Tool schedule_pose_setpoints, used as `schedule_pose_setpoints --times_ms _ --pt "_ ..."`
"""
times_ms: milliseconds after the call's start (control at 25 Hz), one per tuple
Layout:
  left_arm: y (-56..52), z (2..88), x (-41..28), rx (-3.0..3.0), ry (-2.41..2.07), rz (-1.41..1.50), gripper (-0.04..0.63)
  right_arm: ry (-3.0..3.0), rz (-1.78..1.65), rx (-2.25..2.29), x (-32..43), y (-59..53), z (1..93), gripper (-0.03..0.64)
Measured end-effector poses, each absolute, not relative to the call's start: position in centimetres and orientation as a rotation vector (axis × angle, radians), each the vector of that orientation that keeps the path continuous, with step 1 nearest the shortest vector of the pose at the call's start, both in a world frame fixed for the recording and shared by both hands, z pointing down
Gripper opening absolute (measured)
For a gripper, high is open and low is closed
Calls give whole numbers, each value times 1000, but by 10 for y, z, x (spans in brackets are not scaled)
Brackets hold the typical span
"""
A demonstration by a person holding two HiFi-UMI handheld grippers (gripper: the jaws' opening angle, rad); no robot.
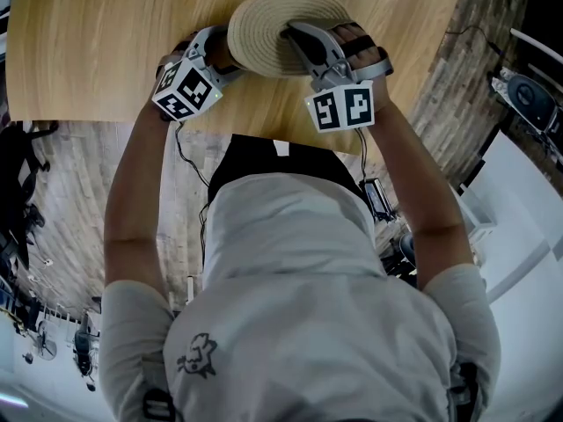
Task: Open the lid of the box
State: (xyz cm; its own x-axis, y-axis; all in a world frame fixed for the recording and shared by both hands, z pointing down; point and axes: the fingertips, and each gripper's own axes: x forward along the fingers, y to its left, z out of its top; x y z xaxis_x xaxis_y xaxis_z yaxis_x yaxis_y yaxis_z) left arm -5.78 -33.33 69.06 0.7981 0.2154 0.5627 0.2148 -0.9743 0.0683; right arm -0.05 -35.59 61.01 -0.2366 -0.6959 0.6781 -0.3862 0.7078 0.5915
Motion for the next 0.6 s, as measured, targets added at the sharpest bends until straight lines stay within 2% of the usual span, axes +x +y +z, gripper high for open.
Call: schedule_pose_setpoints --times_ms 600 --pt "-339 680 -64 2988 209 954 342 -1846 -207 1039 41 -350 582 34"
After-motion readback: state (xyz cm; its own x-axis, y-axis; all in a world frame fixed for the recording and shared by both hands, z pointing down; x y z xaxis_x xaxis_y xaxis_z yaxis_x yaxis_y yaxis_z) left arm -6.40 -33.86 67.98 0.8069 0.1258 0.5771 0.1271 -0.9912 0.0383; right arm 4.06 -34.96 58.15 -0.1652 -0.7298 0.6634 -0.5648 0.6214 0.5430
